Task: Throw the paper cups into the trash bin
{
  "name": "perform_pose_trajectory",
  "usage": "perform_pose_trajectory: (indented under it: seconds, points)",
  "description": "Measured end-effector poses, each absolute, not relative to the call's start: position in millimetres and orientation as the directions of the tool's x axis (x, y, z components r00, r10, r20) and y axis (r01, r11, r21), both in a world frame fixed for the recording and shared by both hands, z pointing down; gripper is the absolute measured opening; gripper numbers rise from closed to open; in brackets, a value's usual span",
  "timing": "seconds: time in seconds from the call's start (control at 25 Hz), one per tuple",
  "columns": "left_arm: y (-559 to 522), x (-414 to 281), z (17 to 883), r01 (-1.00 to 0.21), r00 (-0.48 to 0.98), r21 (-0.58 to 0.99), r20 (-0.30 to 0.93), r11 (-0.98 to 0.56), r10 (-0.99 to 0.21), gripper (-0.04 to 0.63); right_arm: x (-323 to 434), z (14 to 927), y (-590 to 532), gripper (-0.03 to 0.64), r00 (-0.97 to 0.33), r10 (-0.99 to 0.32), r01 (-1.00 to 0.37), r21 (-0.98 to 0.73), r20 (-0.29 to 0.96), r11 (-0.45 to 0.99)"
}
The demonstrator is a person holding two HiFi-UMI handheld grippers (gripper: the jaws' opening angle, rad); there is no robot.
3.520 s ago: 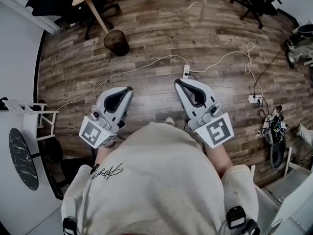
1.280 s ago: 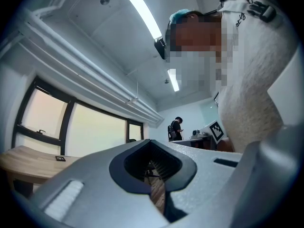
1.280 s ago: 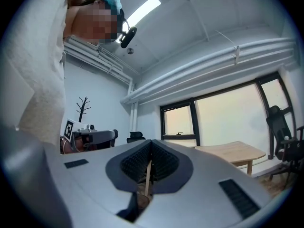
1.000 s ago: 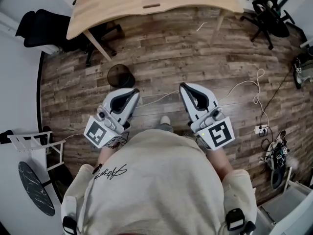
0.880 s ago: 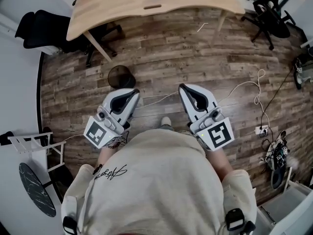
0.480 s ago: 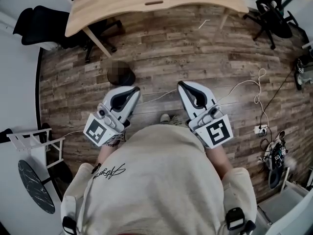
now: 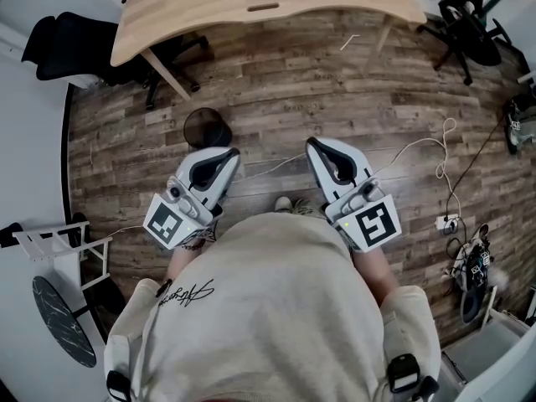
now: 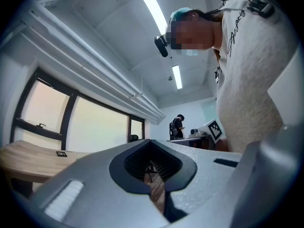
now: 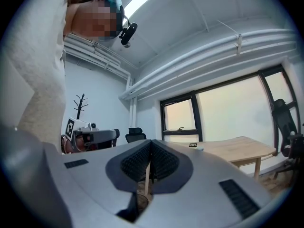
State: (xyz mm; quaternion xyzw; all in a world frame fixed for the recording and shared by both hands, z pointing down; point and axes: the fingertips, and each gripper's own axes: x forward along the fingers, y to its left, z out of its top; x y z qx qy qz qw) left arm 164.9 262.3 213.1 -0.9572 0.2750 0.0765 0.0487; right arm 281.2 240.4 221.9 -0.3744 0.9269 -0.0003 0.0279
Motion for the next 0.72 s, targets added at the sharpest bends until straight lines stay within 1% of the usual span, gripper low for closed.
perform_pose_trajectory:
  seconds: [0.28, 0.48, 0.72]
  points:
    - [256, 160, 210, -0.519, 0.845, -0.063, -0.185, -0.852, -0.501, 0.000, 276, 219, 237, 0.011, -0.708, -0.704, -0.704, -0.022, -0.065, 0.710]
    - [253, 160, 216, -0.499, 0.858, -0.053, -0.168, -0.865, -0.485, 0.000, 277, 224, 238, 0.011, -0.689, -0.723, -0.723, -0.025, -0.046, 0.691]
    - [239, 162, 217, -0.493, 0.860, -0.050, -0.179, -0.868, -0.478, 0.000, 285, 230, 229, 0.011, -0.674, -0.738, -0.737, -0.029, -0.034, 0.675]
